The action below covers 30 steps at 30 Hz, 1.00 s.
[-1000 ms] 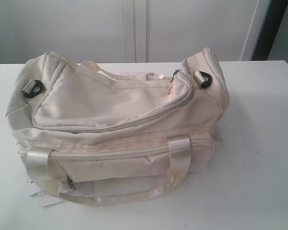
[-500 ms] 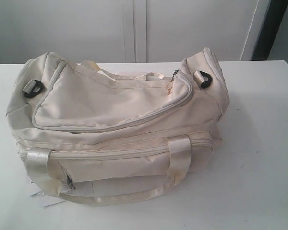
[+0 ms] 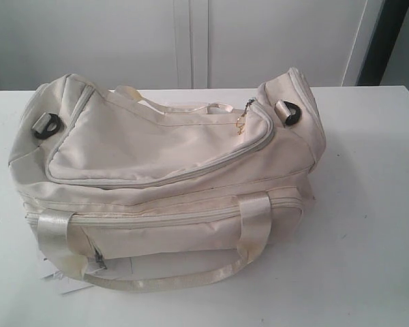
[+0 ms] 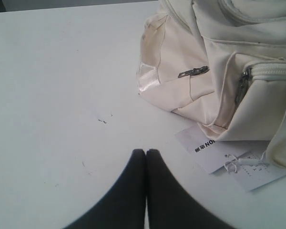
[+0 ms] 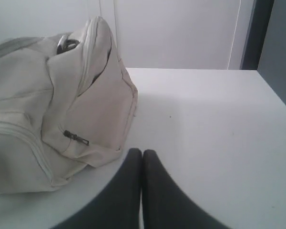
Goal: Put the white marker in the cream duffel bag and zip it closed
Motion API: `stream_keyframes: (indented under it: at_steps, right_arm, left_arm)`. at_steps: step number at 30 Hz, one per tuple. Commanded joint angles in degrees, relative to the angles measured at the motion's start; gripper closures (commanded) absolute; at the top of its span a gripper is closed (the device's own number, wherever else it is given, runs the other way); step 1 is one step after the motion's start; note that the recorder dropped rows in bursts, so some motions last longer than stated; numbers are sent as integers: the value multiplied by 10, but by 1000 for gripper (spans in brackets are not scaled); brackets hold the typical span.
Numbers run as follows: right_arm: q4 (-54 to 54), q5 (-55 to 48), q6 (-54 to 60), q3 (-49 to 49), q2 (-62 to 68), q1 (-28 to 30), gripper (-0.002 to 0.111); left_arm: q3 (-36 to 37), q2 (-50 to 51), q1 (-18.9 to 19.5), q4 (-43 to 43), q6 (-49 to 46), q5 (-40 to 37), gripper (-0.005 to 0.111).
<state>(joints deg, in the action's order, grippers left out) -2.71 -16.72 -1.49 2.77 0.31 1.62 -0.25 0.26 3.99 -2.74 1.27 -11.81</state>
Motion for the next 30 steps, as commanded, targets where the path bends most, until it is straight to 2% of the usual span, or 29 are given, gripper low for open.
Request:
stream_keyframes:
  at_steps: [1,30]
  right_arm:
    - [-3,11,-3,-28,-3,1,108]
    - [-2,-12,2,-28,-3,1,108]
  left_arm:
    - [2,-3,0,-5,0,-2,107]
    - [2,-3,0,-5,0,-2,107]
